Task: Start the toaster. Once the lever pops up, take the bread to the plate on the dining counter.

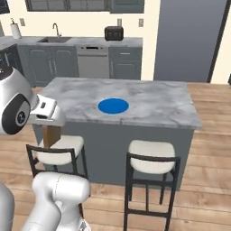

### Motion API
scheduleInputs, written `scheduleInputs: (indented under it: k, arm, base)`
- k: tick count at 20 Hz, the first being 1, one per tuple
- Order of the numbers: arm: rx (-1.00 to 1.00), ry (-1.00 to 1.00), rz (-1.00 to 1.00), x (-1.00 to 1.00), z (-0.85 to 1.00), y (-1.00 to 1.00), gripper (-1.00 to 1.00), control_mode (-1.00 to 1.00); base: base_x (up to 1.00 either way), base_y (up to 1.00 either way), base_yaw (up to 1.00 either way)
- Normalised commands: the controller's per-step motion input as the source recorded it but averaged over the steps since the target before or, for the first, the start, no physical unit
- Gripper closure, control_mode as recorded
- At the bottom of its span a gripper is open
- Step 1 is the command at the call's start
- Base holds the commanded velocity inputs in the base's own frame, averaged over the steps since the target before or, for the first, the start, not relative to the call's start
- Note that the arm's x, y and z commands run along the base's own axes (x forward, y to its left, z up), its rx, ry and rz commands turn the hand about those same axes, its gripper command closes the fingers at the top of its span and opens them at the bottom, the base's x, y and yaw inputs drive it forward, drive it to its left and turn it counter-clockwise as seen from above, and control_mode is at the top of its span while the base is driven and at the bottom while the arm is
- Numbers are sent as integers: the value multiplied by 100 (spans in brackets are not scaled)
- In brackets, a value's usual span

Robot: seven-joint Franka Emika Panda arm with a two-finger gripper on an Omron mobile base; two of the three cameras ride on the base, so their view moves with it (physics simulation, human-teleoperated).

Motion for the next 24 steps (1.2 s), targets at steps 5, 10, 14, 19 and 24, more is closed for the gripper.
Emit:
scheduleInputs:
  k: [5,10,14,19,24]
  arm:
    - [0,0,0,0,0,0,100,100]
    - [0,0,0,0,0,0,100,100]
    - [0,0,0,0,0,0,100,100]
    - [0,0,0,0,0,0,100,100]
    - [0,0,0,0,0,0,100,100]
  base:
    - [53,-53,8]
    - [58,-52,7]
    - [50,-27,9]
    - [63,-9,10]
    - [53,-8,8]
